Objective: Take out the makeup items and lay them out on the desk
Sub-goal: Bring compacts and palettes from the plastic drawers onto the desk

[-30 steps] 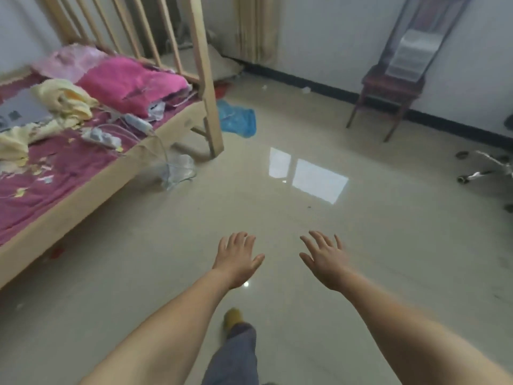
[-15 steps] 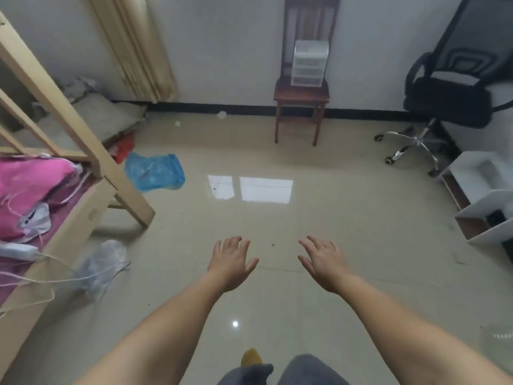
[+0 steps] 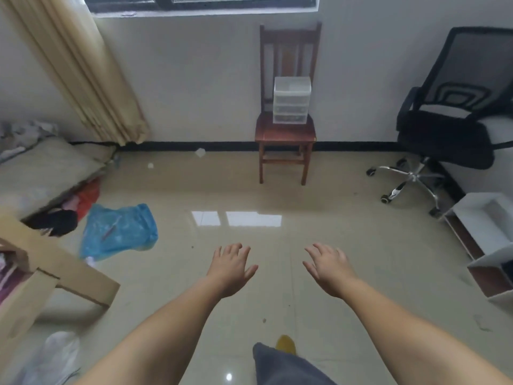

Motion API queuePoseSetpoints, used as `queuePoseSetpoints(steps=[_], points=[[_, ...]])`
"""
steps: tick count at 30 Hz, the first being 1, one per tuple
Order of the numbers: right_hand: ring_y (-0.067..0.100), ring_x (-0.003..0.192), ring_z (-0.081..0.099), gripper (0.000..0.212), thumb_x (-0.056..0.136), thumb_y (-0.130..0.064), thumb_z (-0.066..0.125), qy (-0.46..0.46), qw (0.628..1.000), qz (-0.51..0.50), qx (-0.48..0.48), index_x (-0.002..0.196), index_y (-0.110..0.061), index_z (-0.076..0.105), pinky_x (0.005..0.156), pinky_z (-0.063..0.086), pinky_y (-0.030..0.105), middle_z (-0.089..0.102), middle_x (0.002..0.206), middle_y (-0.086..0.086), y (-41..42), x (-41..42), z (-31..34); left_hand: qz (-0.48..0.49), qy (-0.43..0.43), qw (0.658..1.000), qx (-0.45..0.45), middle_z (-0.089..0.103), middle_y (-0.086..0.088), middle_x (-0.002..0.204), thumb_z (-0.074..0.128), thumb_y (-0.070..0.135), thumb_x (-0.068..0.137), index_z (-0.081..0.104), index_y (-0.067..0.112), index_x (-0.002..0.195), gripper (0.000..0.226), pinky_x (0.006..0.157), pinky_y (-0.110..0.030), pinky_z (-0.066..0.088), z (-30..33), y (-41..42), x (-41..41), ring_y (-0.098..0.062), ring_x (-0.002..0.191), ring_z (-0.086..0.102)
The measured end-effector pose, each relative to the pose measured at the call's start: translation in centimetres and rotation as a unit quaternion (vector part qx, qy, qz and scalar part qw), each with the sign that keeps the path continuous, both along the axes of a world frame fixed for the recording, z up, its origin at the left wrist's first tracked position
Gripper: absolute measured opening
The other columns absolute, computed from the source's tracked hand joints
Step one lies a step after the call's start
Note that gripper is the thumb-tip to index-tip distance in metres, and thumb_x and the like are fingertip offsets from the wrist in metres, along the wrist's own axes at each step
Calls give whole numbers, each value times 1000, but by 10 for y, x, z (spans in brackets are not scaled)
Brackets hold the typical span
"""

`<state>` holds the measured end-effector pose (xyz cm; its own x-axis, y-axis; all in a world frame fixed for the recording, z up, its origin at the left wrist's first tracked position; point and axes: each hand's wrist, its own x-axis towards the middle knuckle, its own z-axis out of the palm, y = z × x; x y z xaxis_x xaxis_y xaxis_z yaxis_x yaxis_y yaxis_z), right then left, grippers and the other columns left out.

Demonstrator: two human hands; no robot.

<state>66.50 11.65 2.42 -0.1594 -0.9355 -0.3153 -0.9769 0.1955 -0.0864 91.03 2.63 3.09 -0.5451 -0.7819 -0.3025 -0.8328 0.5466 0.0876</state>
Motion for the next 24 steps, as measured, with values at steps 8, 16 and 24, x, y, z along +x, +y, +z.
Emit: queuePoseSetpoints(steps=[8,16,24], points=[[20,137,29,47,99,-46,26,-8,1000,-6,-4,140,-24,32,110,22,40,33,148,3,-161,-89,12,-29,18,999,-5,35,-5,142,27,52,96,31,17,138,55,114,-42,14,11,-161,-101,-23,132,29],[20,138,26,48,100,-46,24,-14,999,-37,8,143,-25,30,112,18,42,29,150,2,-344,-178,-5,-58,19,998,-18,34,-6,143,29,52,95,32,18,137,54,111,-42,15,-4,-357,-185,-21,135,27],[19,137,28,48,100,-45,25,-31,997,-71,6,144,-24,28,112,20,40,31,148,0,-507,-247,0,-82,-10,996,-16,36,-4,141,29,52,96,31,17,139,55,113,-44,17,6,-546,-261,-23,134,29]])
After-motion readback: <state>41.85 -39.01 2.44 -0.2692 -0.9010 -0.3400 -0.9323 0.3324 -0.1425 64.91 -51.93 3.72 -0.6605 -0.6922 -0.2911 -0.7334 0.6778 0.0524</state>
